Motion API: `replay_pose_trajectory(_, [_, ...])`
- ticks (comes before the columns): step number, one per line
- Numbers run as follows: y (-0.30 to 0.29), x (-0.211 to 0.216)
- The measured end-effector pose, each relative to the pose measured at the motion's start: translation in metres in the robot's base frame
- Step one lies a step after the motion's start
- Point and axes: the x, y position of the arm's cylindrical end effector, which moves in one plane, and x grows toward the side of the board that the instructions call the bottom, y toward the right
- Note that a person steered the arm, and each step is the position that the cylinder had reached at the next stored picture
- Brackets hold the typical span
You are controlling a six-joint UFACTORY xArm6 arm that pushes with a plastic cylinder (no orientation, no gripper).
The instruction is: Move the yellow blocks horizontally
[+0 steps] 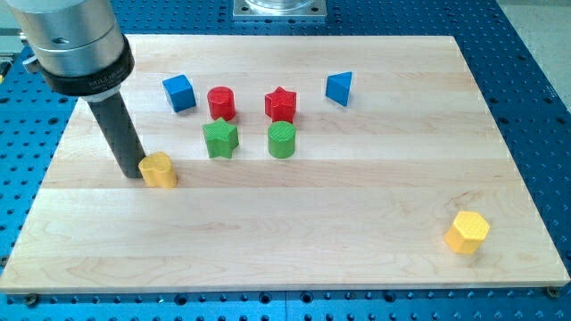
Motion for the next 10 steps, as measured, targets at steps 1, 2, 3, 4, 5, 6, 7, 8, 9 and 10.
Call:
replay_pose_trajectory(1, [-0.003,0.0])
replay_pose_trajectory(2, [-0.031,-0.006])
replay_pose_trajectory(3, [-0.034,-0.008])
replay_pose_trajectory(4, [-0.035,-0.009])
replay_pose_trajectory(5, [-0.058,-0.007])
replay_pose_trajectory(6, [-0.061,0.026])
replay_pose_trajectory(7, [-0.028,0.031])
replay_pose_trajectory(8, [-0.004,0.028])
replay_pose_trajectory(9, [-0.001,0.02])
replay_pose_trajectory(10, [0.01,0.02])
